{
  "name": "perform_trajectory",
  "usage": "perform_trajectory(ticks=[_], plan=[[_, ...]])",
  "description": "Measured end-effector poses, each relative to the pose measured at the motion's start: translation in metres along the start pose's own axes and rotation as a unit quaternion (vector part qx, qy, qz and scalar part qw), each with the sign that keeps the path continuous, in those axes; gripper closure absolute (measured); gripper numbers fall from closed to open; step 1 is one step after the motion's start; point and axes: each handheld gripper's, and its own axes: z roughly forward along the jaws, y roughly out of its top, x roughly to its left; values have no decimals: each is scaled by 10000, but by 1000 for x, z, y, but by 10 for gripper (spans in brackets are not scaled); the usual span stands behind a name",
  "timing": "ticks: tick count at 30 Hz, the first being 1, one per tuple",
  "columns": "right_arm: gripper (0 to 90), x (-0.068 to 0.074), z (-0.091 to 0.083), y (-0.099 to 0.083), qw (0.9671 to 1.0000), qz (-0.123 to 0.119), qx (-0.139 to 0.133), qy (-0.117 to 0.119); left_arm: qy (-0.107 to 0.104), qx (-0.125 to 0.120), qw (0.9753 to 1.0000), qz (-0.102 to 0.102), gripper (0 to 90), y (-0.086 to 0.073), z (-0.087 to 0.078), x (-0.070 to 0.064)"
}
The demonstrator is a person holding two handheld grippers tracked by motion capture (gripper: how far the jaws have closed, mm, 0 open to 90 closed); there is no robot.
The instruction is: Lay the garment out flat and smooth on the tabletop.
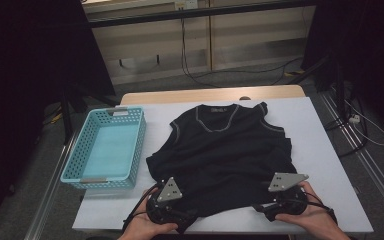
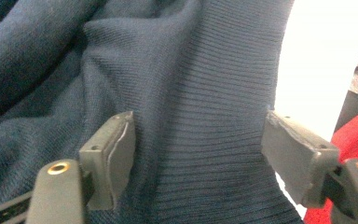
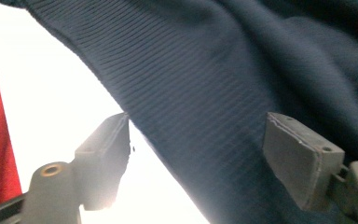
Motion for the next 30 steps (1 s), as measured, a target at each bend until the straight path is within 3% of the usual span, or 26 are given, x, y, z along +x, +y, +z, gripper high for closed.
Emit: perform_trajectory(ticks=[3,6,7,11,13,16,18,22,27,29,30], plan=[[372,1,8,4,9998,-76,178,-78,-59,74,10000,14,359,1,1,-2],[509,-3,11,7,9998,-31,142,-117,-76,-8,10000,39,454,3,0,-4],[590,-4,11,8,9998,-53,132,-167,-80,-53,10000,9,469,3,0,-5],[736,-7,12,10,9996,-63,123,-251,-66,-157,9998,84,494,5,-3,-9],[802,-8,13,11,9995,-77,161,-271,-191,-180,9996,128,512,6,-4,-10],[822,-11,13,12,9996,-10,159,-220,-283,-55,9994,200,583,5,1,-11],[825,-11,13,11,9997,-5,135,-194,-248,135,9992,266,580,4,8,-10],[829,-9,11,11,9998,8,150,-118,-233,226,9988,369,458,4,18,-7],[831,-3,8,9,9999,3,154,-29,-229,219,9991,283,433,4,20,-5],[831,0,7,7,9999,19,147,26,-238,319,9987,323,501,4,17,-4],[832,2,6,7,9999,19,152,58,-257,258,9990,270,586,3,16,-4]])
